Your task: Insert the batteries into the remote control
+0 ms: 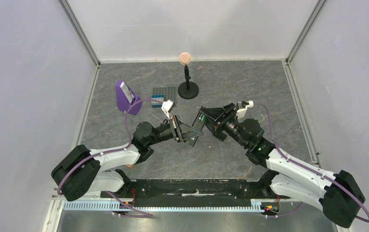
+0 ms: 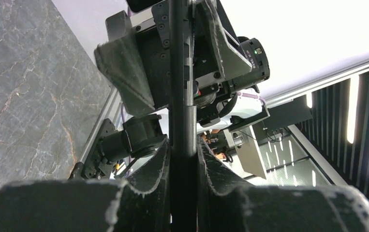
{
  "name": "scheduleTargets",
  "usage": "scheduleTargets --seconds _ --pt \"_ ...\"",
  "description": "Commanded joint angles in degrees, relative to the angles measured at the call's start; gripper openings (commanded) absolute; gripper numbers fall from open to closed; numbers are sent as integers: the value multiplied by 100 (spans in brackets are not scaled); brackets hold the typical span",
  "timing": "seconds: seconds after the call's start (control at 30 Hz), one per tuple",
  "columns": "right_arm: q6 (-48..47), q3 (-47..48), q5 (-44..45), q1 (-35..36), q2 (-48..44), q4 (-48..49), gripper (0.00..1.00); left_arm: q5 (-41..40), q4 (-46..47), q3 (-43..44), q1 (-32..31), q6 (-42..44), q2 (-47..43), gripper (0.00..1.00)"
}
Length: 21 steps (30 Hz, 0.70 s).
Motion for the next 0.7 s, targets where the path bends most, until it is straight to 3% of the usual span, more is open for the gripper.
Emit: scheduleTargets --seconds 0.0,0.23,0.67 --pt "-578 406 -285 68 -4 -333 62 -248 379 222 -18 -129 -192 2" --pt "-1082 421 -527 -12 -199 -518 73 -279 259 191 -14 -149 -196 2" --pt "-1879 828 -960 -521 -225 -887 73 -119 -161 213 -14 -70 -280 2"
